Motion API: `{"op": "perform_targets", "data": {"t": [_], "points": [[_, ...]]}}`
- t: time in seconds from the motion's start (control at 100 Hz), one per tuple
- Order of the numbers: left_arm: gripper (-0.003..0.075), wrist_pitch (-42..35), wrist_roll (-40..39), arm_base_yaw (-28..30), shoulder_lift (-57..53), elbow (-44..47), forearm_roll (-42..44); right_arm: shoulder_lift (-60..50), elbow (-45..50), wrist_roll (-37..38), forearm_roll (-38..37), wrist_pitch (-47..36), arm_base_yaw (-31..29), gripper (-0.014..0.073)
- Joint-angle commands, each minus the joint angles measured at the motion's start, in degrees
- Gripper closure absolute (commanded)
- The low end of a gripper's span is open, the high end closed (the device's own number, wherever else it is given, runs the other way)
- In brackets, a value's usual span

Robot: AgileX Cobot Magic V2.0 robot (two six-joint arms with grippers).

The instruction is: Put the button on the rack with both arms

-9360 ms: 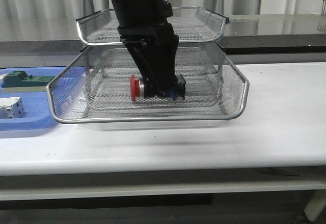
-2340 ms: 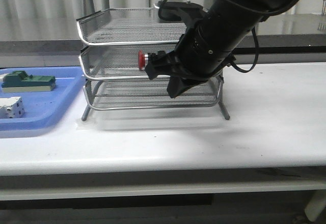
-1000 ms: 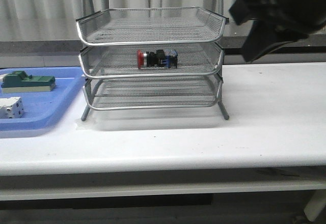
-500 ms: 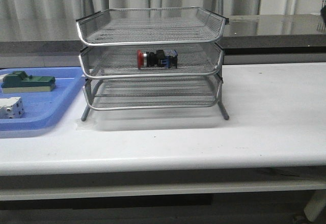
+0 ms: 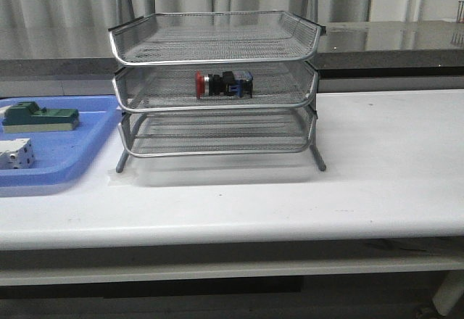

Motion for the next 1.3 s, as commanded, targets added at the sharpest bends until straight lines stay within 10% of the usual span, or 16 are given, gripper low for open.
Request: {"op": "perform_targets", "data": {"t": [0.0,0.87,1.29], "points": [[0.0741,-4.1,-0.1,0.2,0.4,-1.5,-0.5,-1.1,-1.5,0.1,-0.1,-3.3,-0.4,0.065],[0.0741,-4.1,-0.1,0.2,0.4,-1.5,-0.5,-1.1,-1.2,0.3,-0.1,-4.6,-0.4,0.065],[0.0741,-4.1,-0.1,0.2,0.4,-1.5,-0.5,-10.6,9.1,23.6,-19.3,-11.2,-4.5,0.065]]}}
